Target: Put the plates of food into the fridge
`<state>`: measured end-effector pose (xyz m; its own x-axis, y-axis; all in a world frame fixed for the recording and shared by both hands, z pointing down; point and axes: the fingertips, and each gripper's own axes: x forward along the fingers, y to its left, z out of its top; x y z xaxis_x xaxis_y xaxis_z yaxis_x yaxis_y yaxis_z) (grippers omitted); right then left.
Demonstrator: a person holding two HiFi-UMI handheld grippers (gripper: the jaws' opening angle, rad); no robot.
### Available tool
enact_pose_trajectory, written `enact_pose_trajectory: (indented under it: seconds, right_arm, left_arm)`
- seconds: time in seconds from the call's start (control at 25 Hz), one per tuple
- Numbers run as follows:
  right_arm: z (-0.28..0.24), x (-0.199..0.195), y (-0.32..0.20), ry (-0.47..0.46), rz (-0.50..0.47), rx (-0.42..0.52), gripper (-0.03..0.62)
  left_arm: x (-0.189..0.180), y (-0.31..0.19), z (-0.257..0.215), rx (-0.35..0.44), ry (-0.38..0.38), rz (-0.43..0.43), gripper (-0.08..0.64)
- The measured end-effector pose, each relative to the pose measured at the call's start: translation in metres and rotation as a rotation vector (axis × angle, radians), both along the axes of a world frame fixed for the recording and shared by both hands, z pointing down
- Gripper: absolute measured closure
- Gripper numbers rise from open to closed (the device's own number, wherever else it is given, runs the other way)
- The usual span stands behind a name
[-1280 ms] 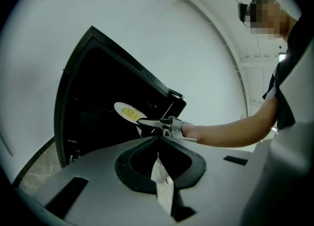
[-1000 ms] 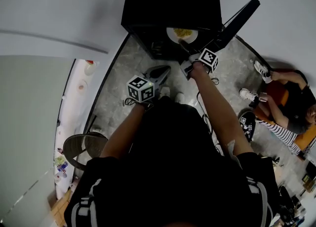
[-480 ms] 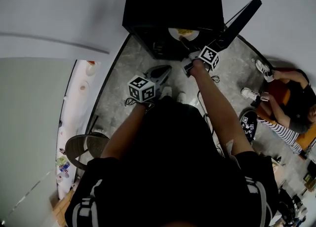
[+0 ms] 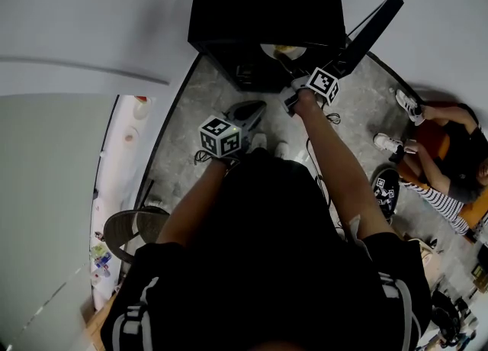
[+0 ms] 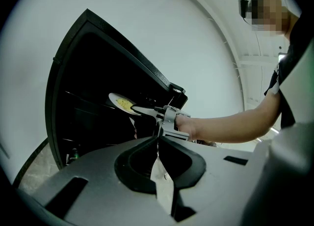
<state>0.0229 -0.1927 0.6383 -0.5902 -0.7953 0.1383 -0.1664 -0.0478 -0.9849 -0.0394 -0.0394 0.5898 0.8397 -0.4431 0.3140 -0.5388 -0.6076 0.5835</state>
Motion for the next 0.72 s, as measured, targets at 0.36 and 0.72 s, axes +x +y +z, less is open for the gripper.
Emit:
enact_pose_trajectory:
  seconds: [0.36,0.72]
  right_arm:
    - [-0.0003,0.0030,0.0088,0.002,0.016,0.004,0.497]
    - [-0.0004,0.0032,-0.0002,0.013,0.013,-0.005,0.494]
  left_arm:
    - [0.0015,-0.0045,0.0030,-0.002,0.005,0.006,0.535]
    - [0.0022,0.0016,0.0028,-0.006,-0.001,0.012,0.535]
